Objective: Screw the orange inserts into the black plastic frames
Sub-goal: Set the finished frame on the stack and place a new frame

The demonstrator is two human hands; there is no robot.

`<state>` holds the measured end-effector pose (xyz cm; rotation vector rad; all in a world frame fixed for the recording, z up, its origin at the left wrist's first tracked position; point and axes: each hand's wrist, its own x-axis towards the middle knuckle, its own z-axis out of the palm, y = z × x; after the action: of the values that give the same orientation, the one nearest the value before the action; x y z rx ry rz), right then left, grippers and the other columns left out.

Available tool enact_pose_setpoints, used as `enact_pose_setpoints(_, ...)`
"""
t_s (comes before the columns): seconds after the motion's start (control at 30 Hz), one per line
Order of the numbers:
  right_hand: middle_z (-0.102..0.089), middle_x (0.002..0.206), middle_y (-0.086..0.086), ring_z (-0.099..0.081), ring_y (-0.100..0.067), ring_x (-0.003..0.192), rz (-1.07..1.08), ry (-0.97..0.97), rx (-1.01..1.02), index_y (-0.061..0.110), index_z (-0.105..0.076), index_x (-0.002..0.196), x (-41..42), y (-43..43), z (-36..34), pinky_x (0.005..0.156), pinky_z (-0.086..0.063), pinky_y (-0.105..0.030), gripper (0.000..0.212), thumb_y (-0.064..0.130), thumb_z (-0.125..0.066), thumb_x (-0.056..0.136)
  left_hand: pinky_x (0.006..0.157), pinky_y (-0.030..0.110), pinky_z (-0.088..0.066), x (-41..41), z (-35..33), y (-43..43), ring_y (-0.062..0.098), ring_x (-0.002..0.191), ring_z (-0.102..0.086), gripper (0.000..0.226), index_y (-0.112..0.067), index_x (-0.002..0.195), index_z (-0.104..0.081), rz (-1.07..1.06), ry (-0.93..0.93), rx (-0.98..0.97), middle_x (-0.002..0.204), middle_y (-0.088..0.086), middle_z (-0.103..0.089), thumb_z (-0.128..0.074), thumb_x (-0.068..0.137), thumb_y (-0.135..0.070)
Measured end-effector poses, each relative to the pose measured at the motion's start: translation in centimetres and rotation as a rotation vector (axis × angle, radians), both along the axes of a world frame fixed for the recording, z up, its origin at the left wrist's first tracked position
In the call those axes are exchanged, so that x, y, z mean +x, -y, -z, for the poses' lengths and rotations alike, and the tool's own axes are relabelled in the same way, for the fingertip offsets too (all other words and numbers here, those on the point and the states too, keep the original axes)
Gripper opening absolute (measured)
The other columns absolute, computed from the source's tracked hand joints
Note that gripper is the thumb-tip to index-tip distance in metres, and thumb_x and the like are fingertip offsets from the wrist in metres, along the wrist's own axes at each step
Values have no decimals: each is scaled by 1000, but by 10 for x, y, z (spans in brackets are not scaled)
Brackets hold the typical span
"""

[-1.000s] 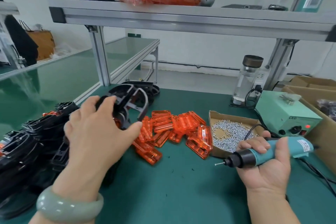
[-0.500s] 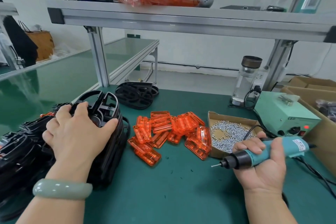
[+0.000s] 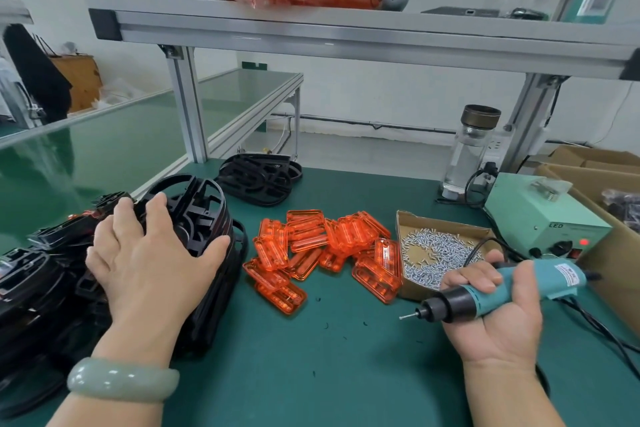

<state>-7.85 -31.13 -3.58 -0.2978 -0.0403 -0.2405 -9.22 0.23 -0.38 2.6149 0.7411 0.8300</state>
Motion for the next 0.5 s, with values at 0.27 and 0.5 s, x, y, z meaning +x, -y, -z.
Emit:
enact_pose_setpoints(0.27, -42, 59, 14, -44, 1, 45, 1, -16, -13, 22, -54, 85, 0, -1, 1, 51, -46, -18, 44, 40, -80, 55, 109, 55, -17, 10, -16, -6, 42, 133, -21, 88, -21, 140, -37, -1, -8, -41, 147, 20, -28, -71, 68, -57)
enact_pose_setpoints(0.5, -43, 59, 15, -44, 1, 45, -8, -22, -22, 22, -55, 85, 1, -1, 1, 52, -46, -17, 44, 40, -81, 55, 110, 53, -17, 17, -22, -10, 38, 136, -18, 90, -23, 141, -36, 19, -73, -9, 149, 15, -26, -67, 68, -65)
